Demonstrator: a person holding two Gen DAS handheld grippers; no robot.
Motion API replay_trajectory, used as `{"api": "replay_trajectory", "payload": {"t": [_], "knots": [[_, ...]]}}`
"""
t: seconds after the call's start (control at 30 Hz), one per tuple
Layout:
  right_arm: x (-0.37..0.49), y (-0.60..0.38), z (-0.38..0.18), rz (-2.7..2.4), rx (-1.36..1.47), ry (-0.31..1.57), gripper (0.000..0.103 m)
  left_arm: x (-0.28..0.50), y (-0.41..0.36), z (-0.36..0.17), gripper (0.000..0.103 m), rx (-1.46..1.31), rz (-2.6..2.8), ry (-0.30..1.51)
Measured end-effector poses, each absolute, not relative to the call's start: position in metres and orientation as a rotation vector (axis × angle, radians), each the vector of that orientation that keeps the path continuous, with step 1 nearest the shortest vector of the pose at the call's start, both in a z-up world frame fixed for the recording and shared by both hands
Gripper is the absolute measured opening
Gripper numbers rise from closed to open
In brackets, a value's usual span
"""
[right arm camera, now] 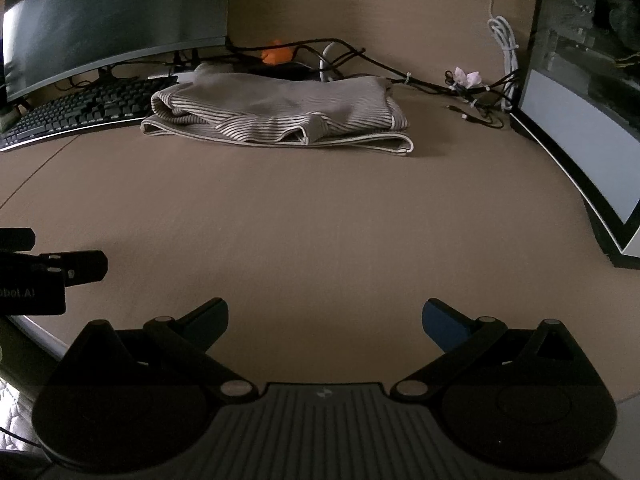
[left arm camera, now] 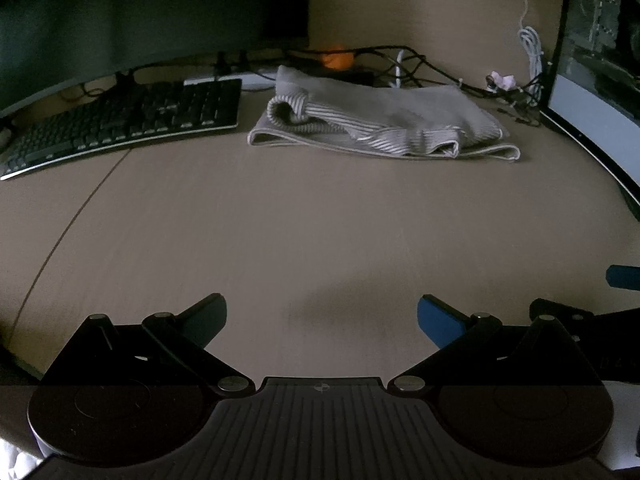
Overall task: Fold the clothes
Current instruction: 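Move both grippers toward the folded striped sweater on the desk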
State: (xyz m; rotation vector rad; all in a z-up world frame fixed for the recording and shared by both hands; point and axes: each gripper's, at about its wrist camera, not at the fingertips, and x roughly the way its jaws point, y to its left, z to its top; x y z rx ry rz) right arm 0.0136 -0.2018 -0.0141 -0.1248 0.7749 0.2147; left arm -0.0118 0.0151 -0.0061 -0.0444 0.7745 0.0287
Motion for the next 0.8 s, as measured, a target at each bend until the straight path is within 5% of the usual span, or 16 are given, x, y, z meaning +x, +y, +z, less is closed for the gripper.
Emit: {"api": "replay_trajectory", "payload": {"t": [0.8], "knots": [[0.0198, -0.2074, -0.0176, 0.201, -0.124, 0.793, 0.103, -0.0068, 0.0109, -0.0130, 0.103, -0.040, 0.009, 0.785]]}}
